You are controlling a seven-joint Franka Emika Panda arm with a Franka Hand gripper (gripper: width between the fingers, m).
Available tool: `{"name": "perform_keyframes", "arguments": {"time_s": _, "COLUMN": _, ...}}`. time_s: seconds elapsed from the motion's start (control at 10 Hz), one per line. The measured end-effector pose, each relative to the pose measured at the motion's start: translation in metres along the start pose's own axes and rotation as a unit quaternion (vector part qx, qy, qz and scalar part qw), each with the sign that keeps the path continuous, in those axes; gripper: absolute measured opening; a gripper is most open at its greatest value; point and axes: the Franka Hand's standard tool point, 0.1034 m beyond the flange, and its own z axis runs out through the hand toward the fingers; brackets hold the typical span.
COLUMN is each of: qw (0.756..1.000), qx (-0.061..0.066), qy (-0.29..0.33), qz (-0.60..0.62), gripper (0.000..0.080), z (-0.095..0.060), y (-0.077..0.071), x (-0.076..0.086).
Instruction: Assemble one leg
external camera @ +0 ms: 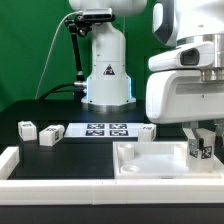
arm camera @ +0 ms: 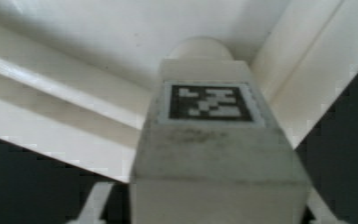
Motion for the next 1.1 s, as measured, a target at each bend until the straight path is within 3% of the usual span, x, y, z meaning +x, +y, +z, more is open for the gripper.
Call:
{"name": "perform_keyframes", "arguments": {"time_s": 0.2, "qw": 1.000, "qx": 0.000, "qy": 0.000, "qz": 0.027, "gripper": 0.0288, "z": 0.000, "y": 0.001, "x": 0.000}}
{"name": "perform_keyframes", "arguments": {"time_s": 0.3, "qw": 0.995, "qx": 0.002, "qy": 0.010, "qz": 0.101, "gripper": 0.0288, "z": 0.001, "y": 0.005, "x": 0.000}}
{"name": "perform_keyframes", "arguments": {"time_s": 0.5, "qw": 0.966, "qx": 0.008, "qy": 0.022, "qz": 0.259, "gripper": 0.0288, "z": 0.000, "y": 0.012, "x": -0.001}}
{"name": "perform_keyframes", "arguments": {"time_s": 0.8, "qw": 0.897, "qx": 0.010, "qy": 0.021, "qz": 0.441, "gripper": 0.0290, "z": 0.000, "y": 0.017, "x": -0.003}}
{"name": "perform_keyframes", "arguments": {"time_s": 1.1, "qw": 0.796, "qx": 0.013, "qy": 0.018, "qz": 0.605, "gripper": 0.0295, "z": 0.001, "y": 0.017, "x": -0.007}}
